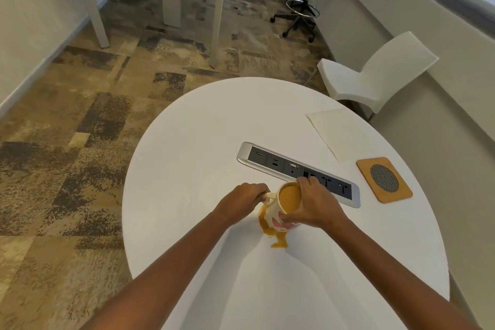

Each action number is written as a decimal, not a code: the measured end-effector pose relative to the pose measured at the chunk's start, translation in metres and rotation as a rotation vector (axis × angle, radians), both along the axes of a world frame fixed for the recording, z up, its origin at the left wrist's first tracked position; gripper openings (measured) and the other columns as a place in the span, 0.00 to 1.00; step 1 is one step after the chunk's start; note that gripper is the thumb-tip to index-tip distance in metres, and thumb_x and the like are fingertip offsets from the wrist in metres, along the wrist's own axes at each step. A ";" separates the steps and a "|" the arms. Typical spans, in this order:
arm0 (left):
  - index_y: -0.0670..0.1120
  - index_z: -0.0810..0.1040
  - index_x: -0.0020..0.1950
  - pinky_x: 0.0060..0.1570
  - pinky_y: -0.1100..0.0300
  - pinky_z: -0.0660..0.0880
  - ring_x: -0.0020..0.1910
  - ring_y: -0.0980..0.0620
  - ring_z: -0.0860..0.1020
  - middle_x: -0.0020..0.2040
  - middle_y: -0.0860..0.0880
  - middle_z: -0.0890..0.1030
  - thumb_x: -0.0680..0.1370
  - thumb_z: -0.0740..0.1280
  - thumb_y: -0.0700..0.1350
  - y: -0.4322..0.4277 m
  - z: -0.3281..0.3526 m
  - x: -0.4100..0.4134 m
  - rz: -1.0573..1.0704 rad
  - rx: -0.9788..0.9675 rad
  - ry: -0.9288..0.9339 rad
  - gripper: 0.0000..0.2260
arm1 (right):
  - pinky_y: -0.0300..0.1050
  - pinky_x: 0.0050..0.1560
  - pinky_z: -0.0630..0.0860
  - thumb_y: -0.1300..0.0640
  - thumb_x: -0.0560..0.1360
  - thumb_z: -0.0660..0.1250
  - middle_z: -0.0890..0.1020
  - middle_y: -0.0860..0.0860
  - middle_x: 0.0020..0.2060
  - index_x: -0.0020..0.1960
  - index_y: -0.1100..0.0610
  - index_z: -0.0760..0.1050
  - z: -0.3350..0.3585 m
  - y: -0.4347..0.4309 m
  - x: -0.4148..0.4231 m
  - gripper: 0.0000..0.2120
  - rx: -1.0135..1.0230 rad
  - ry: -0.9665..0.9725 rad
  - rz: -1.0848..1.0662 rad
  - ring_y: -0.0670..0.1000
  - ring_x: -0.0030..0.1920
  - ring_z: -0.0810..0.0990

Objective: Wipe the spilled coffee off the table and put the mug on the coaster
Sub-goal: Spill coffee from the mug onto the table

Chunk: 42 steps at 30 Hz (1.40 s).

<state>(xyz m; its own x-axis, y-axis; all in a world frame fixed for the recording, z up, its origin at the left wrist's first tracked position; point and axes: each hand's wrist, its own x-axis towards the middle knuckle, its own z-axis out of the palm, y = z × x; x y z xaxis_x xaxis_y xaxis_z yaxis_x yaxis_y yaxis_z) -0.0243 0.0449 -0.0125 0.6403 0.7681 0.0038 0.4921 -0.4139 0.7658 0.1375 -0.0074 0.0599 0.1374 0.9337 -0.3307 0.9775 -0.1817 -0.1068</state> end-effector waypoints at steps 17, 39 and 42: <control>0.39 0.76 0.50 0.40 0.61 0.67 0.42 0.49 0.76 0.48 0.42 0.82 0.79 0.58 0.42 0.016 0.035 -0.019 0.038 0.132 0.008 0.09 | 0.44 0.52 0.73 0.40 0.61 0.75 0.71 0.55 0.63 0.67 0.56 0.61 0.035 0.023 -0.010 0.43 0.038 -0.042 0.086 0.54 0.60 0.73; 0.39 0.77 0.52 0.45 0.57 0.73 0.46 0.45 0.79 0.49 0.42 0.83 0.79 0.59 0.38 0.053 0.014 -0.096 0.312 0.069 0.059 0.09 | 0.48 0.54 0.74 0.44 0.62 0.76 0.71 0.57 0.61 0.66 0.59 0.63 0.001 0.100 -0.090 0.41 0.007 0.038 0.228 0.56 0.59 0.73; 0.40 0.77 0.52 0.46 0.55 0.73 0.47 0.45 0.79 0.49 0.42 0.83 0.79 0.59 0.38 0.056 0.009 -0.099 0.322 0.058 0.075 0.09 | 0.49 0.55 0.74 0.44 0.62 0.76 0.70 0.58 0.62 0.67 0.60 0.62 -0.006 0.103 -0.095 0.41 -0.006 0.043 0.233 0.57 0.60 0.72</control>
<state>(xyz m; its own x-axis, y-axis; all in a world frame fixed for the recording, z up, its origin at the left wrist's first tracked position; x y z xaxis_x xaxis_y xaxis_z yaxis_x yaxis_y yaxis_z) -0.1235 0.1005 -0.0038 0.3647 0.9310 0.0156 0.6585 -0.2698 0.7026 0.0430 0.0957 0.0539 -0.0955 0.9365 -0.3373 0.9877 0.0470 -0.1489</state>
